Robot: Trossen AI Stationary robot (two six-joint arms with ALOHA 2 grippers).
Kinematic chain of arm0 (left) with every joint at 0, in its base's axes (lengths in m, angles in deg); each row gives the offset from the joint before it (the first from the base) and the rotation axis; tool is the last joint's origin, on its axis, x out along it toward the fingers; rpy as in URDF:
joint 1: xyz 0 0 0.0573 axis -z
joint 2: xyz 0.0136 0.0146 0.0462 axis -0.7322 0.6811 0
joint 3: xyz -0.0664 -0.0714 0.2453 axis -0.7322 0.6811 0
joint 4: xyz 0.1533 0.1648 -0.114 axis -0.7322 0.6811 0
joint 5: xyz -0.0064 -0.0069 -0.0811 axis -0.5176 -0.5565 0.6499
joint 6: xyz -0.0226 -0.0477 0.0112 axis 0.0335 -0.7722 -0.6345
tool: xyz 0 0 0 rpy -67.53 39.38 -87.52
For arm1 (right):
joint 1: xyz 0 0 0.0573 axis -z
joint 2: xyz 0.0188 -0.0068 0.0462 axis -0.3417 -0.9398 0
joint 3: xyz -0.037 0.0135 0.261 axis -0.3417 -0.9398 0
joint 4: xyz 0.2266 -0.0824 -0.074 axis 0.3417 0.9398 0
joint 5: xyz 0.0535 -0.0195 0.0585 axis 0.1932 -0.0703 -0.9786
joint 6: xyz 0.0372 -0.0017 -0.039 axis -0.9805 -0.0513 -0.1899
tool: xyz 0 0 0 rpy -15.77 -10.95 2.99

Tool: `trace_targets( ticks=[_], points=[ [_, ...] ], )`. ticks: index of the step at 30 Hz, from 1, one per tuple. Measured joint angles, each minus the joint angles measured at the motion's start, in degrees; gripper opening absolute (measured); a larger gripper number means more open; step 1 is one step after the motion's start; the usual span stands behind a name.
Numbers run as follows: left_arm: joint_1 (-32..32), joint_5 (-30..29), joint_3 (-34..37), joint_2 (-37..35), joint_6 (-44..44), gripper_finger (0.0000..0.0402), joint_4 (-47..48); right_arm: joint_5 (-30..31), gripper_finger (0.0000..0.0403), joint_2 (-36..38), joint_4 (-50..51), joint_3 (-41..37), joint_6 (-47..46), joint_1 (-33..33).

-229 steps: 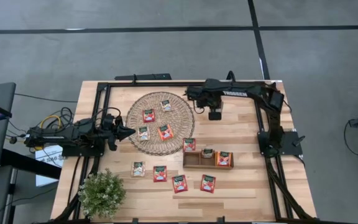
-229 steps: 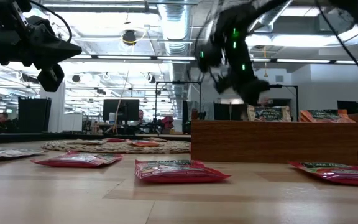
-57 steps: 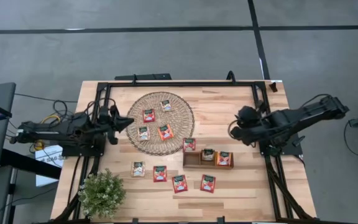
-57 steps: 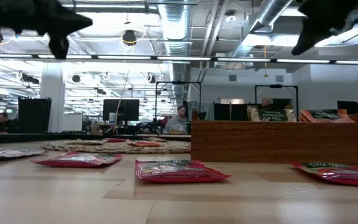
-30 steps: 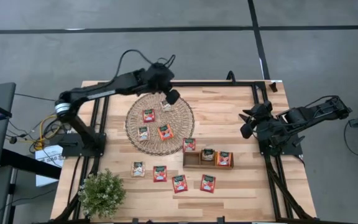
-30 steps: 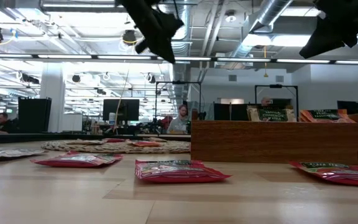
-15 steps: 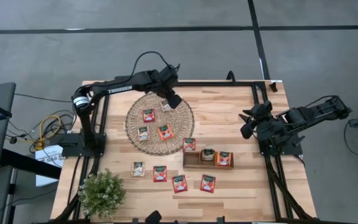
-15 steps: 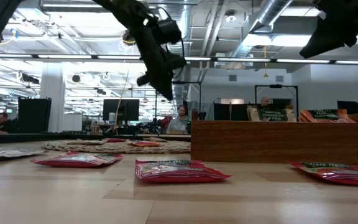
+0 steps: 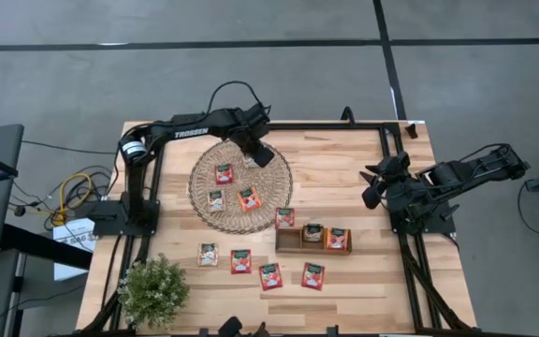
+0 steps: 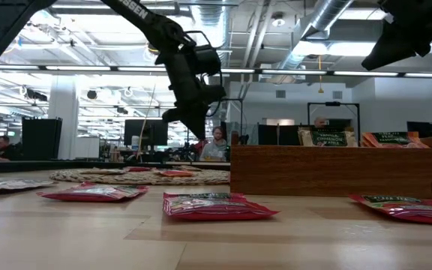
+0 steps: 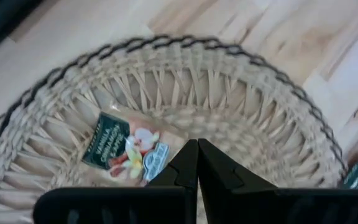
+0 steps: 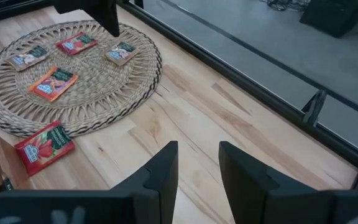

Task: Pick & Place Tea
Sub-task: Put the brown tea bag into the middle section of the wooden organizer

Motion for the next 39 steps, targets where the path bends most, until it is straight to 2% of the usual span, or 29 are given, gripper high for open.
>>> trace_targets(
  ticks=[6, 16, 19, 26, 39],
  points=[
    [-0.1, -0.2, 0.0, 0.0, 4.3, 0.0021, 2.8, 0.0, 0.0109, 0.0, 0.0, 0.0, 0.0, 0.0],
    [-0.1, -7.8, 0.0, 0.0, 5.6, 0.0129, 3.1, -0.1, 0.0109, 0.0, -1.0, 0.0, 0.0, 0.0],
    [-0.6, -8.1, 0.0, 0.1, 5.1, 0.015, 2.6, -0.1, 0.0109, 0.0, -1.8, 0.0, -0.1, 0.0],
    [-3.9, -4.8, 0.0, 1.7, 0.6, 0.0156, 2.4, -0.1, 0.0109, -0.1, -1.9, 0.0, 0.0, 0.0],
    [-5.6, -3.9, 0.0, 5.4, -0.1, 0.0156, 2.2, -0.5, 0.0109, -0.1, -3.2, 0.0, -0.1, 0.0]
  ],
)
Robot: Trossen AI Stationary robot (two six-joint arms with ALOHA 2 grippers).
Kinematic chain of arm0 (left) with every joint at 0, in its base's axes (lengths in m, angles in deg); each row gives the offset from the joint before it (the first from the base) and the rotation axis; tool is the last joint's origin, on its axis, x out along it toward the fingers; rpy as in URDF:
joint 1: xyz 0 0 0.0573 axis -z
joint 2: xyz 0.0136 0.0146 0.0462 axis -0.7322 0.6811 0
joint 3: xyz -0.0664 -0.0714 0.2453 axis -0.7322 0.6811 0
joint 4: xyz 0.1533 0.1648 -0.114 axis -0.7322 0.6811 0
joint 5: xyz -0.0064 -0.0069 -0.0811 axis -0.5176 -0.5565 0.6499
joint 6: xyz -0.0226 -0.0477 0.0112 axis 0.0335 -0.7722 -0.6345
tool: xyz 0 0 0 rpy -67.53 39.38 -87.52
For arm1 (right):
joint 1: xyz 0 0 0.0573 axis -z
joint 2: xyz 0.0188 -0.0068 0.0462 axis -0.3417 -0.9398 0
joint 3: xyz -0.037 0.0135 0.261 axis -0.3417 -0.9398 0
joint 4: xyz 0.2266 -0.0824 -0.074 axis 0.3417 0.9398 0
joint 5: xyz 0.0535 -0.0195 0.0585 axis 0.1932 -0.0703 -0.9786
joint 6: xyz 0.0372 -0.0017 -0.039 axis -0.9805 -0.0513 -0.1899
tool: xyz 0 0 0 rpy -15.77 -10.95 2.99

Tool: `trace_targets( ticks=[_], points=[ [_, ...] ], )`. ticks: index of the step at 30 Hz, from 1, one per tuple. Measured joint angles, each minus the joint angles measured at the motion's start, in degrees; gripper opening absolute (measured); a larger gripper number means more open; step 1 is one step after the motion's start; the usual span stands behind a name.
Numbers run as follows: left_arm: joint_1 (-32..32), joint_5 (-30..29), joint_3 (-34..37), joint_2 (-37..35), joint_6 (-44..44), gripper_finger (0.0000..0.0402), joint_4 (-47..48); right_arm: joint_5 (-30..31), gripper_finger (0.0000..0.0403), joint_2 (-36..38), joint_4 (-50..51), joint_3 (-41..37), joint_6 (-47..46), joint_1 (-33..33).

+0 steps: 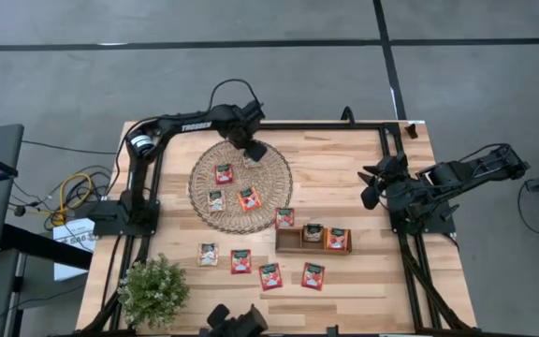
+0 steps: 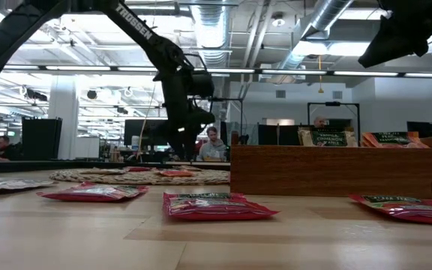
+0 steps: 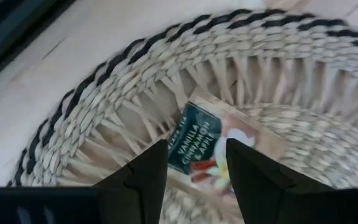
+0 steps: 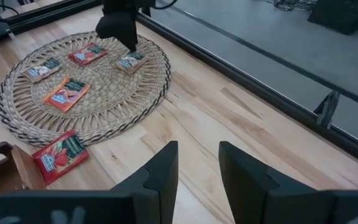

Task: Pick & Place Tea
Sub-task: Put the brown tea bag into the middle section of the wooden organizer

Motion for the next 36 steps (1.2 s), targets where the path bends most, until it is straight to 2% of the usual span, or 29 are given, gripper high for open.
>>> trace_targets(
  ticks=[10, 16, 36],
  points=[
    [0.0, -1.1, 0.0, 2.7, 0.9, 0.0155, 2.4, -1.0, 0.0109, 0.0, -0.3, 0.0, 0.0, 0.0],
    [0.8, -4.6, 0.0, 3.2, 1.6, 0.0146, 3.5, -1.0, 0.0109, 0.0, -0.3, 0.0, 0.0, 0.0],
    [1.1, -5.2, 0.0, 3.4, 1.3, 0.0043, 3.5, -1.0, 0.0109, 0.0, -0.3, 0.0, 0.0, 0.0]
  ],
)
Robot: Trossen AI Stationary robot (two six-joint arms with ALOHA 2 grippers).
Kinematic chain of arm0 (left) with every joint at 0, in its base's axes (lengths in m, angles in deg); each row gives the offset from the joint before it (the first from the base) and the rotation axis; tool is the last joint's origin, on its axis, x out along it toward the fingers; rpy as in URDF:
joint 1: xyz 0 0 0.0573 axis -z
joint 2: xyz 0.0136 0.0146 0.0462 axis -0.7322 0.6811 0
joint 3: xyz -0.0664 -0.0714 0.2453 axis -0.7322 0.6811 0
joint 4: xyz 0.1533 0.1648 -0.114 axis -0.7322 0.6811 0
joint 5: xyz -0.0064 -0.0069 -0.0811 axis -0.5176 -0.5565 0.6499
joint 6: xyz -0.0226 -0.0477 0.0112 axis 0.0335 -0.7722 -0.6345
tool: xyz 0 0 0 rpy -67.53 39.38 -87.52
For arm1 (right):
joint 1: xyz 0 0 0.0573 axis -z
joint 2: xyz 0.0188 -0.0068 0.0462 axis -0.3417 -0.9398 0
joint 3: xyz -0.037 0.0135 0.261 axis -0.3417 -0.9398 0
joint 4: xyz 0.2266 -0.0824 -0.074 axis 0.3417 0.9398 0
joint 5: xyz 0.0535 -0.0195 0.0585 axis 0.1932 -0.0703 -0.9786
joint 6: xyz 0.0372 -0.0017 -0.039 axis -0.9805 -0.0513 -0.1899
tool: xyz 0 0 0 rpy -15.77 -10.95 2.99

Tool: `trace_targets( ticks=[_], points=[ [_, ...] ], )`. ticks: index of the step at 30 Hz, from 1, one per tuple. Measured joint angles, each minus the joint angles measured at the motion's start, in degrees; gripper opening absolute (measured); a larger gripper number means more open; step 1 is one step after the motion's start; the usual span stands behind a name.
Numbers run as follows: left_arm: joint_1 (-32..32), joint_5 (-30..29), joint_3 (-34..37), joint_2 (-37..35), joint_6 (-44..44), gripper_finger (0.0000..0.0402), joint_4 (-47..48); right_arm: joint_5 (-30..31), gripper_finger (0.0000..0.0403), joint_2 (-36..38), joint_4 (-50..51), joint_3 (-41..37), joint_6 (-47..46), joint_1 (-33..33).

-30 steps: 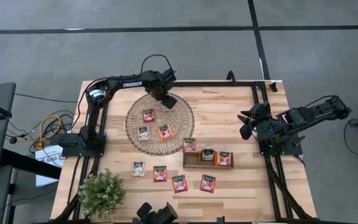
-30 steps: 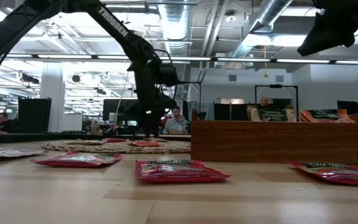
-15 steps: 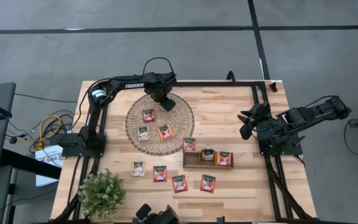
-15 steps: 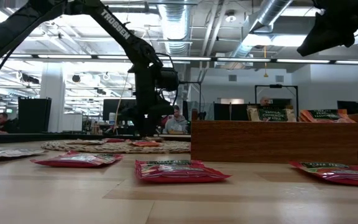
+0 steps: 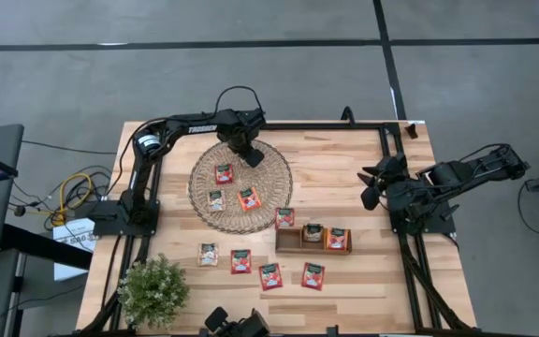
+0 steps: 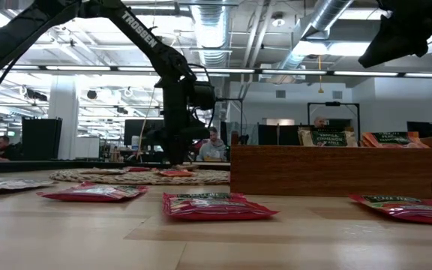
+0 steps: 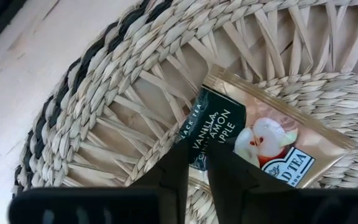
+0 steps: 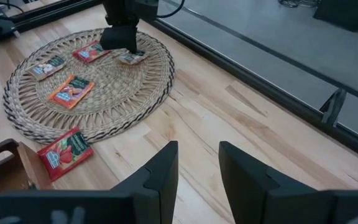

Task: Pick & Place Tea
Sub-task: Put the brown tea bag into the middle section of the wooden organizer

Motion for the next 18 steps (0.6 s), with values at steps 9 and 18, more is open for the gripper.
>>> trace_targets(
  ticks=[9, 18],
  points=[
    [0.1, -1.1, 0.0, -0.4, -0.2, 0.0049, -0.1, 0.0, 0.0109, 0.0, 0.0, 0.0, 0.0, 0.0],
    [0.0, -0.6, -1.8, -2.1, 0.8, 0.0111, 0.7, -0.1, 0.0109, 0.0, 0.0, 0.0, 0.0, 0.0]
  ],
)
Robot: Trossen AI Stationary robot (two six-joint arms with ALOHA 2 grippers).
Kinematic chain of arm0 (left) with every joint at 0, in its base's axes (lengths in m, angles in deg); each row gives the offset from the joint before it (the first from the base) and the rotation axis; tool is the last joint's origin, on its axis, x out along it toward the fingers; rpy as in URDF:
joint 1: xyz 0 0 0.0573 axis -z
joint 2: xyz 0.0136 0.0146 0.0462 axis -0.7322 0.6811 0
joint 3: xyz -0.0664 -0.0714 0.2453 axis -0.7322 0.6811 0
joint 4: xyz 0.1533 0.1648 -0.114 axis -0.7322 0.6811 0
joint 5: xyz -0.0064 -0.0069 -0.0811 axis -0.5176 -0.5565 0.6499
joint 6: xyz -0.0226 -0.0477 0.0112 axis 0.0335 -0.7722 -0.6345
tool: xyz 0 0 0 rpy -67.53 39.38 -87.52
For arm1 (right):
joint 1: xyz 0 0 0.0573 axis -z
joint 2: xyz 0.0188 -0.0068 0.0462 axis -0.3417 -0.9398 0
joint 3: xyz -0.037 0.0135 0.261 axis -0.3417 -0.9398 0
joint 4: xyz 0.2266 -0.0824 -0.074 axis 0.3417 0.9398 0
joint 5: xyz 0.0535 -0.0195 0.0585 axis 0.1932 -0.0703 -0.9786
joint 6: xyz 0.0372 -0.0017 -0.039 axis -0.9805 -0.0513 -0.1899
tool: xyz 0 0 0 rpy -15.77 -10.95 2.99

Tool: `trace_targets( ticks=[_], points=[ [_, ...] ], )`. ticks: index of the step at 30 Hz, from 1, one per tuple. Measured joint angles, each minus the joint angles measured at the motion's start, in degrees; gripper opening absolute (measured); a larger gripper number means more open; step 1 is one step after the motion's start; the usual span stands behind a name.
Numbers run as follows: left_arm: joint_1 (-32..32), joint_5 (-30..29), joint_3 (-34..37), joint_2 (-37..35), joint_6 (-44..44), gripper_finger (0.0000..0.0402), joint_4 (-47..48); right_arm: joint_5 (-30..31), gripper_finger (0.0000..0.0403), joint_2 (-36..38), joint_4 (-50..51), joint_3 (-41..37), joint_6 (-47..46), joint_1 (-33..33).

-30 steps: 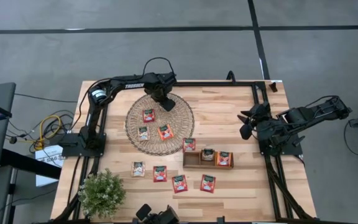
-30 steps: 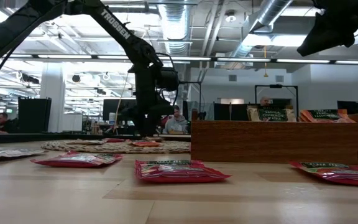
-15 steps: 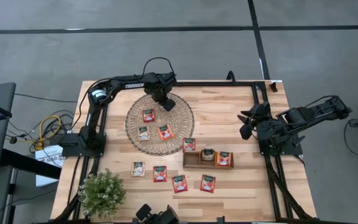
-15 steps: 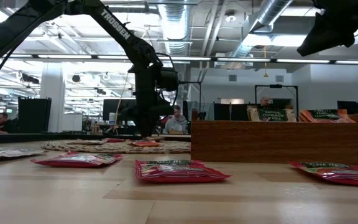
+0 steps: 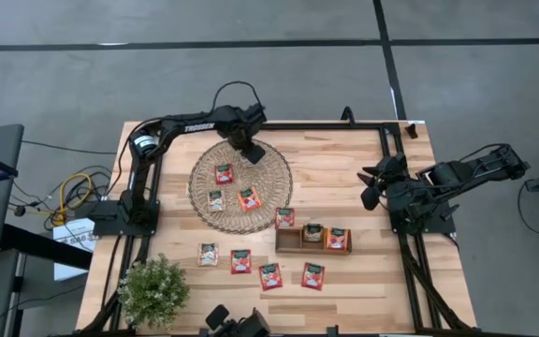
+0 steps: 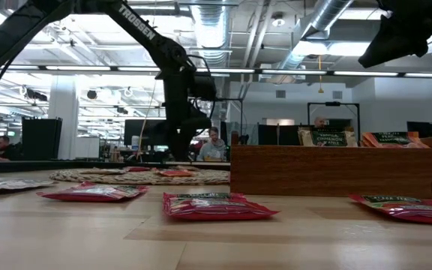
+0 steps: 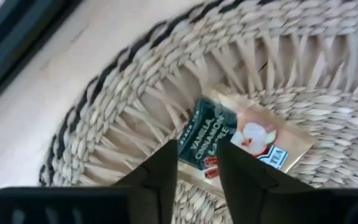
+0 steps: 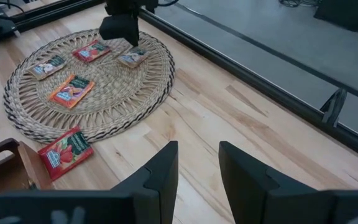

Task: Pick & Place Tea
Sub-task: Put the brown tea bag into the middle section of the wooden organizer

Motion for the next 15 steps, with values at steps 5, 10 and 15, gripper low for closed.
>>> trace_targets(
  ticks=[5, 10, 15],
  points=[
    [0.0, 0.3, 0.0, 0.5, 1.1, 0.0148, -0.1, 0.0, 0.0109, 0.0, 0.0, 0.0, 0.0, 0.0],
    [0.0, -0.1, 0.0, 2.5, 2.4, 0.0158, 0.2, 0.0, 0.0109, 0.0, 0.0, 0.0, 0.0, 0.0],
    [0.0, 0.8, -0.3, 4.4, 2.4, 0.0158, 0.4, 0.0, 0.0109, 0.0, -0.1, 0.0, 0.0, 0.0]
  ],
)
